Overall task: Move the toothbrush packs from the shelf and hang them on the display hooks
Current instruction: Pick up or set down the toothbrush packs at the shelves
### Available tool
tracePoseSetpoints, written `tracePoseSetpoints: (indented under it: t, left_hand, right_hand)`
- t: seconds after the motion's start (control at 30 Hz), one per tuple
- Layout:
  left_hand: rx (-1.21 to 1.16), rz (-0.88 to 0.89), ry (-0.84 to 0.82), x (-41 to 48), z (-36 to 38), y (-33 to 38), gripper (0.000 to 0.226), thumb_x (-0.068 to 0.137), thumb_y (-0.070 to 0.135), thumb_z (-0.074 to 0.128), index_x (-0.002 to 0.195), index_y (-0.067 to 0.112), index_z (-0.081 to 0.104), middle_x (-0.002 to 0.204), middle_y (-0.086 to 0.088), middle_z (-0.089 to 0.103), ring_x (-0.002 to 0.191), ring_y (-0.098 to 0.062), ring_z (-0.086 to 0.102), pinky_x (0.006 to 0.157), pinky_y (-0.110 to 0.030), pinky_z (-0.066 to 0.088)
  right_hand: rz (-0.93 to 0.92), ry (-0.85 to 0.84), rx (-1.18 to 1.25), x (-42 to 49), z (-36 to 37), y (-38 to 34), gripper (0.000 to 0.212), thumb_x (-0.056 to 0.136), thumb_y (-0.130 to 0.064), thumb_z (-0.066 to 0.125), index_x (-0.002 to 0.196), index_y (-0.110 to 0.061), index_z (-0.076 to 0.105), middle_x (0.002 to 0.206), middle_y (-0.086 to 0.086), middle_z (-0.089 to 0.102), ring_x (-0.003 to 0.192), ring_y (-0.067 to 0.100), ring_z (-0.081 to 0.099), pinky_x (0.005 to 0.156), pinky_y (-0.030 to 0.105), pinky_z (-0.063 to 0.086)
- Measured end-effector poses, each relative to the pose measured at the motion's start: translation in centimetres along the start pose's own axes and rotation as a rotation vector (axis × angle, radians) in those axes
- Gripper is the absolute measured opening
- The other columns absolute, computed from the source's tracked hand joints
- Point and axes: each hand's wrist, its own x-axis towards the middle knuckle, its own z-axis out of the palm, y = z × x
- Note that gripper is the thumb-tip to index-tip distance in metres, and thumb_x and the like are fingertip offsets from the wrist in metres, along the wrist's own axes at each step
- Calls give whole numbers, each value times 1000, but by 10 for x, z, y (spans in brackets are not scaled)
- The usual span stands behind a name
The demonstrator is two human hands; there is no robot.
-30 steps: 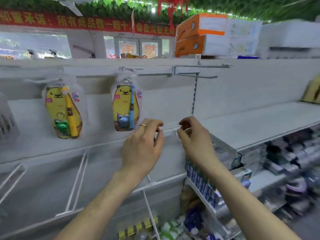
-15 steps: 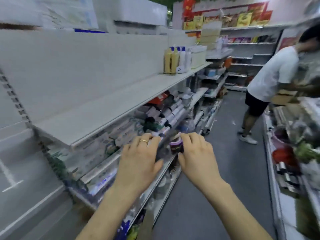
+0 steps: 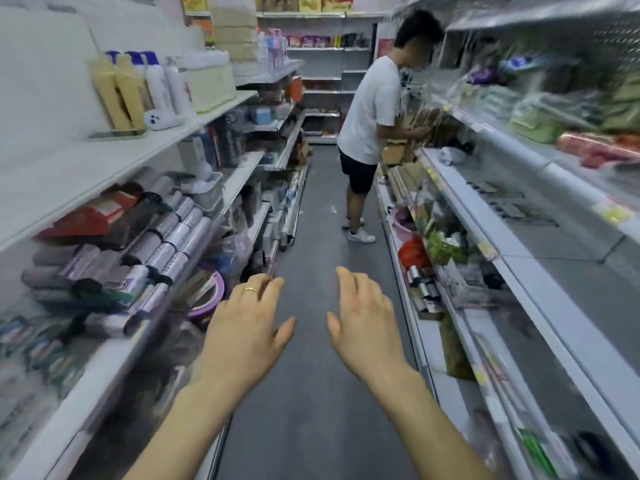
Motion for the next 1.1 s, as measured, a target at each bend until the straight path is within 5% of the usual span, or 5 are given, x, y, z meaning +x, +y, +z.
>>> tracePoseSetpoints:
  t: [0.27, 0.6, 1.1]
  left_hand:
    - [-63, 146, -82, 175, 95, -13, 70, 81, 49, 76, 139, 17, 56, 139, -8, 57, 117, -36, 60, 83, -50, 56]
    - [-50, 307, -136, 385, 179, -20, 69, 85, 51, 71, 143, 18, 53, 143, -7, 54, 119, -33, 58, 82, -45, 53]
    - [-35, 390, -192, 716, 325, 38, 65, 86, 48, 70, 143, 21, 51, 144, -6, 52, 121, -33, 57, 83, -44, 52]
  right_hand:
    - [154, -53, -136, 134, 66, 69, 70, 90, -31, 74, 150, -14, 43, 140, 10, 51, 128, 35, 53, 97, 49, 48]
    - [250, -60, -193, 302, 123, 141, 68, 92, -35, 72, 150, -17, 40, 141, 7, 49, 129, 31, 52, 101, 46, 49]
    - [391, -38, -146, 568, 213, 350, 61, 87, -31, 76, 138, -14, 48, 126, 10, 55, 115, 35, 58, 89, 49, 51]
